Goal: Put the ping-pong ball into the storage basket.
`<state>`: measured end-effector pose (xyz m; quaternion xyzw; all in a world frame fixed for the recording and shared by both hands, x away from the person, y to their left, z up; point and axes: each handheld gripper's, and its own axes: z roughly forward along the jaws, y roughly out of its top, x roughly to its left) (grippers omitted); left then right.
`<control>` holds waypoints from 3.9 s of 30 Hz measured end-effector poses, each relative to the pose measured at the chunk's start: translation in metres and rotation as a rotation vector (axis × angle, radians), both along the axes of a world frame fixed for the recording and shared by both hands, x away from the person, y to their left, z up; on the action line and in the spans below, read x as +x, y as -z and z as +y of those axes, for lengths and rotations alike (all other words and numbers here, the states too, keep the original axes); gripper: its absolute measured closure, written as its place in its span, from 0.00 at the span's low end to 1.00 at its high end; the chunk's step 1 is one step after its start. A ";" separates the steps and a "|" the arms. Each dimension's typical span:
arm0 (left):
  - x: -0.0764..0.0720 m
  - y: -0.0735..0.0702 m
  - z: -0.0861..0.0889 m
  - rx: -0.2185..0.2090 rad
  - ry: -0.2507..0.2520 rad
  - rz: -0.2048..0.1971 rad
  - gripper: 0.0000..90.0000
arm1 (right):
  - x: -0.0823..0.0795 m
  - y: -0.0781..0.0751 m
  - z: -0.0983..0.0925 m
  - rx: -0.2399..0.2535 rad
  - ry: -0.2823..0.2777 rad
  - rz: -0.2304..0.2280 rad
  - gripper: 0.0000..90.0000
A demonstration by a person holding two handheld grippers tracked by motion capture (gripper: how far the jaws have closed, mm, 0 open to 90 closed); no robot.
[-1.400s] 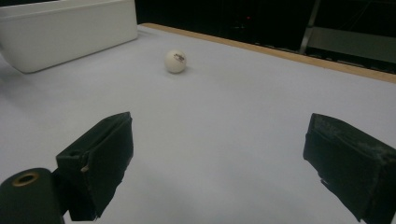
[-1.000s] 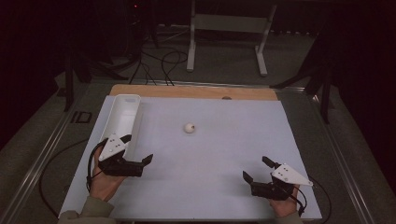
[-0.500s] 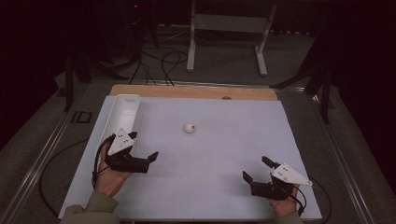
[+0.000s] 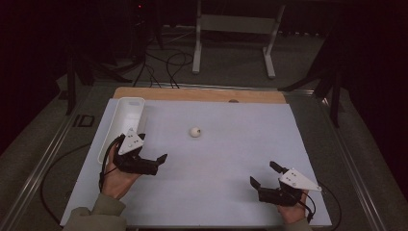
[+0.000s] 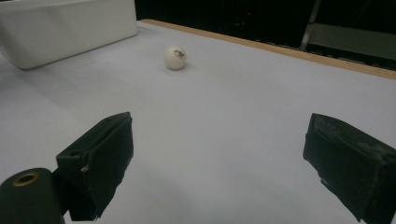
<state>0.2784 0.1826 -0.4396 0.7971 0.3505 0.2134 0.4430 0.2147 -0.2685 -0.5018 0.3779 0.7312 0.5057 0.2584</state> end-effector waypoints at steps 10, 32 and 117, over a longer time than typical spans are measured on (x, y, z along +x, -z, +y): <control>0.006 -0.006 -0.007 0.012 0.003 0.009 0.00 | 0.000 0.000 0.000 -0.002 0.001 0.002 0.09; 0.018 -0.007 -0.021 0.055 0.017 0.042 0.00 | 0.000 0.000 0.000 -0.003 0.004 0.000 0.09; 0.082 -0.025 -0.066 0.180 0.027 0.128 0.00 | 0.001 0.001 0.001 0.000 -0.001 0.005 0.09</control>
